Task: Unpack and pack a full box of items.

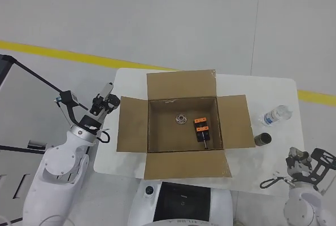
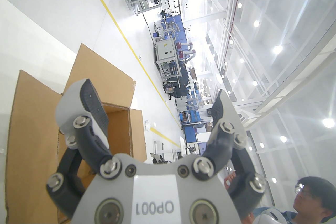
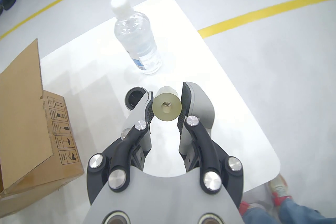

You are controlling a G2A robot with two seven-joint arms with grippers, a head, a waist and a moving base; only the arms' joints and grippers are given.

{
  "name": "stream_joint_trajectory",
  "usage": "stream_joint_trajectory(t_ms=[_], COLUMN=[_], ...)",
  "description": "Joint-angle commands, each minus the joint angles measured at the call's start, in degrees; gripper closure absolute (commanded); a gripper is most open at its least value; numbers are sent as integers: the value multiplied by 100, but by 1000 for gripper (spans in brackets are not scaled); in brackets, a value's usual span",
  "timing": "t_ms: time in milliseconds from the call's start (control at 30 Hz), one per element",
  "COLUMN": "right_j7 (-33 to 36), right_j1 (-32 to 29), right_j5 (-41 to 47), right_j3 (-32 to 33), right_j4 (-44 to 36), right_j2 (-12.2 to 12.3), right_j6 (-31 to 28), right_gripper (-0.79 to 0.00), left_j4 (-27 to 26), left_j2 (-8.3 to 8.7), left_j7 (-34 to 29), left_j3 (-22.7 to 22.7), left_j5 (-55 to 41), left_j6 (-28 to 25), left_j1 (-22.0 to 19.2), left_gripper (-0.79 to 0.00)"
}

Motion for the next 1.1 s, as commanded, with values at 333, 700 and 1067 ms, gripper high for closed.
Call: stream_joint_trajectory(t_ms=[333, 700, 1067], right_j7=[52, -238, -369], right_j1=[774, 1519, 1878], right_j5=[194, -521, -756], right_j3=[-171, -745, -862], right_j4=[948, 1909, 2598], right_j2=[-26, -41, -32], right_j6=[398, 278, -111], right_gripper=[0, 0, 0], left_j4=[0, 0, 0], left_j2=[0, 0, 0], left_j7=[1, 1, 1], left_j3=[0, 0, 0], left_j5=[0, 0, 0], left_j6=[0, 0, 0], left_j1=[0, 0, 0], left_gripper=[-785, -785, -785])
